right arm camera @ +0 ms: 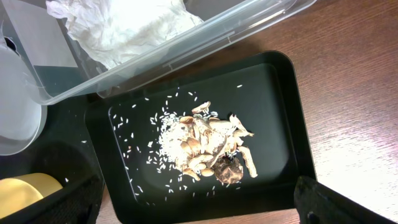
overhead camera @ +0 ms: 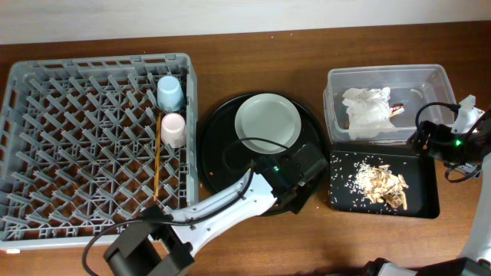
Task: Sort waste into correct bins and load items into the dishwasher rack
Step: 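Grasp the yellow bowl rim with the left gripper, then carry the yellow bowl into the dish rack and release it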
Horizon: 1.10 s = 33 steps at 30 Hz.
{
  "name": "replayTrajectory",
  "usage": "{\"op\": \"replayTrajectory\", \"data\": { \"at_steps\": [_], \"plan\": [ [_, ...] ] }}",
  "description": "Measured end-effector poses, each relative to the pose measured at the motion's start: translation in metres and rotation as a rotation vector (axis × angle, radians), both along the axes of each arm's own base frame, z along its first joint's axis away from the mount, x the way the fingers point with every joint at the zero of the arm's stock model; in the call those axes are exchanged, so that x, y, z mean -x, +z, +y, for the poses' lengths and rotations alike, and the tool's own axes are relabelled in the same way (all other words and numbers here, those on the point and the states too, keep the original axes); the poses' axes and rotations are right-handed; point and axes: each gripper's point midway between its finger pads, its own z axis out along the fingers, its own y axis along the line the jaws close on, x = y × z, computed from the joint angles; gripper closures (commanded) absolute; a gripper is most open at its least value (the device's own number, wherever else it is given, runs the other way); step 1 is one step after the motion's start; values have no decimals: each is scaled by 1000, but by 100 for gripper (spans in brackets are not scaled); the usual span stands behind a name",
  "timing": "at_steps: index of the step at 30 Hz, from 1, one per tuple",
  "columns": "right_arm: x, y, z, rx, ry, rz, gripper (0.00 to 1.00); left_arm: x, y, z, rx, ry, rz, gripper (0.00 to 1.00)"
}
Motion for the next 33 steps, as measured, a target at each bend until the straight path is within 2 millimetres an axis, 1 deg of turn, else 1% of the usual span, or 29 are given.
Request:
{"op": "replayTrajectory", "data": {
  "at_steps": [2,3,4,5,7,12,17,18,21,26,28,29,30,31,32,33],
  "plan": [
    [0,0,0,-1,0,0,1,-1,-9,2,-20,10,4,69],
    [0,0,0,0,0,0,1,-1,-13,3,-29,12,9,71],
    [0,0,0,-1,0,0,1,0,-20,3,-44,14,18,74],
    [0,0,0,-1,0,0,1,1,-32,7,-72,17,34,76],
    [0,0,1,-3,0,-1,1,3,-41,9,-92,18,47,78],
    [0,0,0,-2,1,-1,1,2,-42,10,-96,20,46,79],
    [0,0,0,-3,0,-1,1,-5,-41,15,-124,33,5,79],
    [0,0,0,-3,0,-1,1,-5,-41,16,-127,35,1,81],
    [0,0,0,-3,0,-1,1,-6,-41,17,-132,40,-1,99],
    [0,0,0,-3,-1,-1,1,-6,-39,22,-166,41,-10,100],
    [0,0,0,-4,-2,-1,1,-3,-29,26,-198,40,10,100],
    [0,0,1,-4,-2,0,1,-4,-19,25,-203,41,16,100],
    [0,0,0,-4,-3,-2,1,-9,1,21,-187,46,7,100],
    [0,0,0,-4,-3,-1,1,-13,14,19,-174,52,0,100],
    [0,0,0,-4,-3,-1,1,-16,34,27,-185,69,7,100],
    [0,0,0,-4,-3,0,1,-24,61,38,-170,102,-3,100]
  ]
}}
